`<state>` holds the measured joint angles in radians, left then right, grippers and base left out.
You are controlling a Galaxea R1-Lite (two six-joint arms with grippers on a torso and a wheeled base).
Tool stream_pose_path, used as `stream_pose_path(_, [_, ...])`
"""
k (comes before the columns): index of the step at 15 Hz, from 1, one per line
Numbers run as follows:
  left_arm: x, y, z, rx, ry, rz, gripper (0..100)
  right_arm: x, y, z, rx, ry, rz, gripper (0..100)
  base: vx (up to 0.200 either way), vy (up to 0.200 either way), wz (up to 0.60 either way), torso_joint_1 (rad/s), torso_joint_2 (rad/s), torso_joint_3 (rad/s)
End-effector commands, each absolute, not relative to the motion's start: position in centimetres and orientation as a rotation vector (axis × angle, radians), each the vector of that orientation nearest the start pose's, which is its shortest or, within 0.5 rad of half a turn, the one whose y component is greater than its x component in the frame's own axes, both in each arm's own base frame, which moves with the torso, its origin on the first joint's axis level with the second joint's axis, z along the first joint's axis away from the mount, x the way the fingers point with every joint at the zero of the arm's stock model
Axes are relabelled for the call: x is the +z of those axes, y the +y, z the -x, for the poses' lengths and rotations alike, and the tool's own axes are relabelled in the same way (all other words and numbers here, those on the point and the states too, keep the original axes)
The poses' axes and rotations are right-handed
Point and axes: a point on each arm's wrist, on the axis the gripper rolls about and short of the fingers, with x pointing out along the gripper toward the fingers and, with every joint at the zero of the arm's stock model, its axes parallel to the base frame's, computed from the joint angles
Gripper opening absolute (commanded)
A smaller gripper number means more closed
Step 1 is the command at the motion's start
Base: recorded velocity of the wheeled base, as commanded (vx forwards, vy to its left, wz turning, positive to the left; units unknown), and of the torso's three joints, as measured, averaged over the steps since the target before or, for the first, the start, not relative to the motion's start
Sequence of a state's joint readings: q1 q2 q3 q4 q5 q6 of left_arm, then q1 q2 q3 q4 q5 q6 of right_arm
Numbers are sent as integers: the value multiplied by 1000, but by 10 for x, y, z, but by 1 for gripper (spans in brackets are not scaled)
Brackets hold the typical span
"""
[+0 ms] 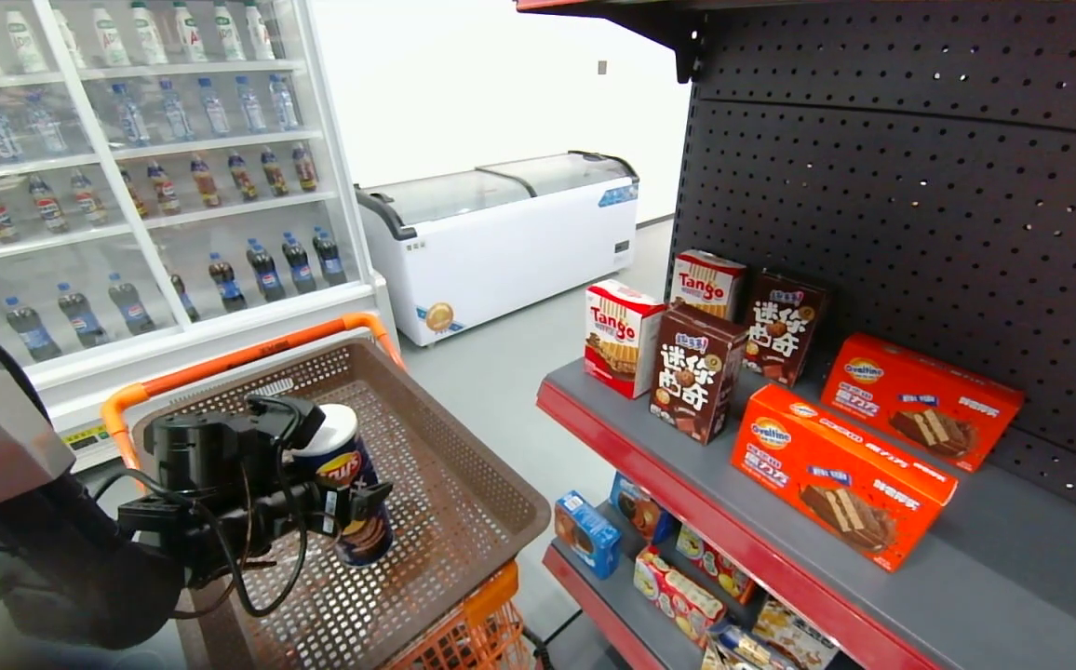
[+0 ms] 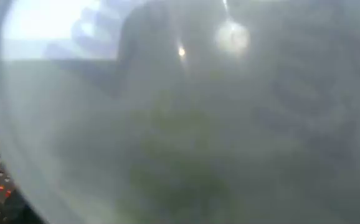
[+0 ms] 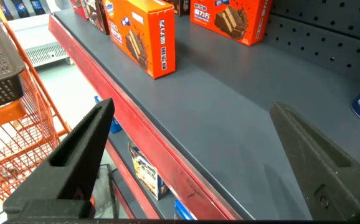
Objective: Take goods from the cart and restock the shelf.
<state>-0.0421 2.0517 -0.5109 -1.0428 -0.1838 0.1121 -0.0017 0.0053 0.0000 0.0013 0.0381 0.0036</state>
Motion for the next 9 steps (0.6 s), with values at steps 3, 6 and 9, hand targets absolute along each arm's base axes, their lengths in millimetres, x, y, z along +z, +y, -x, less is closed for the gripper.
stream_pose_path(3, [40,-17,-314,-245,497,-77,100,75,1,22,37,8,-3,100,0,0,0,0,0,0])
stream_pose_path(6, [41,-16,-316,-240,485,-70,100,76,1,22,37,6,-3,100,0,0,0,0,0,0])
stream_pose_path(9, [45,-17,-322,-242,464,-78,0,75,1,22,37,8,-3,100,0,0,0,0,0,0])
